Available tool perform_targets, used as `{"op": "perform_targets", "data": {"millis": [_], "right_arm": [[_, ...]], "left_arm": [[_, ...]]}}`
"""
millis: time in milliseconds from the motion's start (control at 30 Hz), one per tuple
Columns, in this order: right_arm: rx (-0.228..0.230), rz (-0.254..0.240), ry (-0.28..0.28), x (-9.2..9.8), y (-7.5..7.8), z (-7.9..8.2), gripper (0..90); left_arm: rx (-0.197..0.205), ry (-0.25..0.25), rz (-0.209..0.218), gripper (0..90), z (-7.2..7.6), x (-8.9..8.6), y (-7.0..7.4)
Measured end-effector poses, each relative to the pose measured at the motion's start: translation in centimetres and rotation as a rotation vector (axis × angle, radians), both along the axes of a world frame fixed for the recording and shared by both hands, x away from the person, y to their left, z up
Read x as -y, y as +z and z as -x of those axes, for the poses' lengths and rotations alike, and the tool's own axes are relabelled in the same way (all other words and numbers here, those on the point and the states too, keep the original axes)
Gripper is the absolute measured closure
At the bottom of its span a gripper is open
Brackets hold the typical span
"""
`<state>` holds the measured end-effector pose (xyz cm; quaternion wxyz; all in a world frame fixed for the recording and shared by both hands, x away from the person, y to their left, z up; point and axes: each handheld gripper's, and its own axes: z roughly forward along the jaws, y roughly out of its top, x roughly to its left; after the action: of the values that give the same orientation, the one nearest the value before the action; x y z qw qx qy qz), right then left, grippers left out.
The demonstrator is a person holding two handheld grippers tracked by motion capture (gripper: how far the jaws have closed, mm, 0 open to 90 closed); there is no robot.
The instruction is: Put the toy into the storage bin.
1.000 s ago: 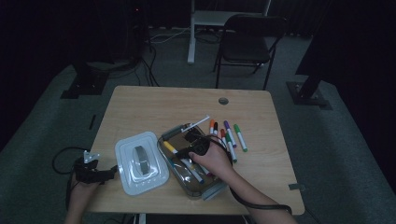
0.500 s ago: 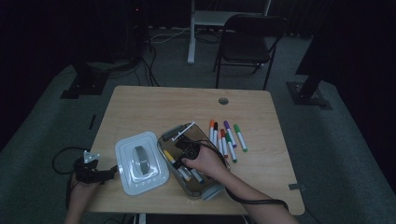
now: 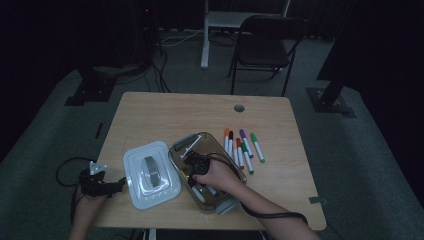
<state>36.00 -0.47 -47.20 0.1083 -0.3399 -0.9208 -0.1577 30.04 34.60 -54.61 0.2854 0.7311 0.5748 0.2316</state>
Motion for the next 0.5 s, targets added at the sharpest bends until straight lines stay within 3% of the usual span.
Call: {"op": "perform_targets", "data": {"millis": [100,233,500], "right_arm": [[0.014,0.010,0.008,0.0,-0.1,0.0,72.4],[0.066,-0.026,-0.001,0.7,0.9,0.0,71.2],[0.179,-0.168,-0.034,4.7,4.4,-0.1,66.5]], "left_arm": [[0.000,0.000,0.000,0.5,0.0,0.0,0.0],[0.000,-0.002,0.000,0.5,0.0,0.0,0.0],[0.002,-0.002,0.000,0.5,0.0,0.0,0.0]]}}
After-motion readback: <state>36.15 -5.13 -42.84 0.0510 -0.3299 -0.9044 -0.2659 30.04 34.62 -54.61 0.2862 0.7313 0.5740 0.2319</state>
